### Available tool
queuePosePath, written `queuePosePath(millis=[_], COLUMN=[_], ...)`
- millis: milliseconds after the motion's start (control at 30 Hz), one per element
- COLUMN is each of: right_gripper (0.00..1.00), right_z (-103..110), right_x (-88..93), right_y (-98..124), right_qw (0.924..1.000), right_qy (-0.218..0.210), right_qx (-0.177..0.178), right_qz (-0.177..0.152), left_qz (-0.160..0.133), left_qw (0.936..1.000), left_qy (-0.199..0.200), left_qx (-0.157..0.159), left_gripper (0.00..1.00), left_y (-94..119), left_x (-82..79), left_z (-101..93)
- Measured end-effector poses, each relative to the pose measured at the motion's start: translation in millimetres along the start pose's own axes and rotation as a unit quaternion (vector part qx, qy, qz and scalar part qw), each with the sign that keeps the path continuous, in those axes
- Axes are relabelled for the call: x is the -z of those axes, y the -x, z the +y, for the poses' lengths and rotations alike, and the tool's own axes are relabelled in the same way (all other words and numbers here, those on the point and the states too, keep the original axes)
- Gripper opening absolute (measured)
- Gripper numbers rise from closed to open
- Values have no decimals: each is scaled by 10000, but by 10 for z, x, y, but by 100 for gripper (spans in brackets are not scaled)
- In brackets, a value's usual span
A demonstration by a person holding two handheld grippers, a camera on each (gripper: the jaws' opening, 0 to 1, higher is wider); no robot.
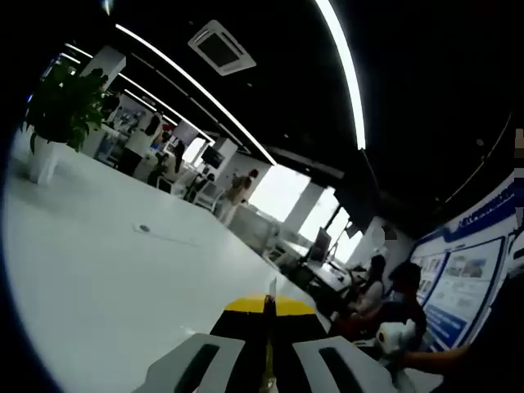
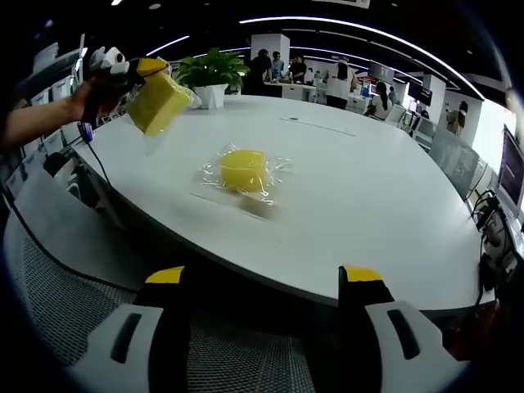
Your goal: Compare the silicone blocks by pressing each to a similar depth, holding the contact briefly, and releasing to observe deformation and rebound differences across the visible hardness samples.
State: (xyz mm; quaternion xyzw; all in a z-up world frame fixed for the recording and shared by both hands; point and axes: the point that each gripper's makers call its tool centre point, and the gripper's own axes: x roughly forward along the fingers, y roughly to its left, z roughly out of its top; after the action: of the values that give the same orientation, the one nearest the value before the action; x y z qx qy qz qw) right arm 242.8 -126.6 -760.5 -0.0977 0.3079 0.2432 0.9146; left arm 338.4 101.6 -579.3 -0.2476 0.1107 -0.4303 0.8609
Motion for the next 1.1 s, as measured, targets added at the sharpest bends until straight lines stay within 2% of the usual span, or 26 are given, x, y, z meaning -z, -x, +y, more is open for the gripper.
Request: queuePosePath(millis=[100,167,200,367,600,733,767,833,867,900,1033,1100], right_gripper=[69,65,64,66,70,72,72,73,73,73,74,74], right_z=[-5,-26,-14,-2,40,133,157,214,272,383,607,763], right_x=[-12,-54,-87,-105,-190,-435,-484,-594,-658,-754,-1070,-1264], right_y=[12,39,54,55,89,144,147,124,112,99,72,83], right_qw=[10000,9999,9997,9996,9993,9968,9965,9942,9930,9914,9839,9780], right_qy=[-23,-23,9,1,50,12,101,705,751,688,796,645], right_qx=[7,68,39,-15,-152,-481,-511,-524,-604,-817,-1195,-1506], right_qz=[-38,-145,-237,-274,-344,-640,-654,-618,-679,-760,-1066,-1288], left_qz=[-157,-171,-192,-387,-456,-391,-379,-346,-324,-306,-295,-305], left_qw=[9997,9996,9996,9989,9980,9976,9975,9973,9972,9969,9953,9938], left_qy=[-23,47,28,159,336,355,335,319,294,294,295,307], left_qx=[166,204,187,228,284,451,489,567,614,656,874,1022], left_gripper=[0,0,0,0,0,0,0,0,0,0,0,0], left_y=[-26,-32,-25,10,3,-56,-73,-104,-126,-139,-168,-167], left_x=[-123,-174,-194,-280,-270,-232,-226,-215,-211,-210,-256,-290], left_z=[-187,-247,-258,-265,-297,-419,-453,-506,-548,-573,-711,-794])
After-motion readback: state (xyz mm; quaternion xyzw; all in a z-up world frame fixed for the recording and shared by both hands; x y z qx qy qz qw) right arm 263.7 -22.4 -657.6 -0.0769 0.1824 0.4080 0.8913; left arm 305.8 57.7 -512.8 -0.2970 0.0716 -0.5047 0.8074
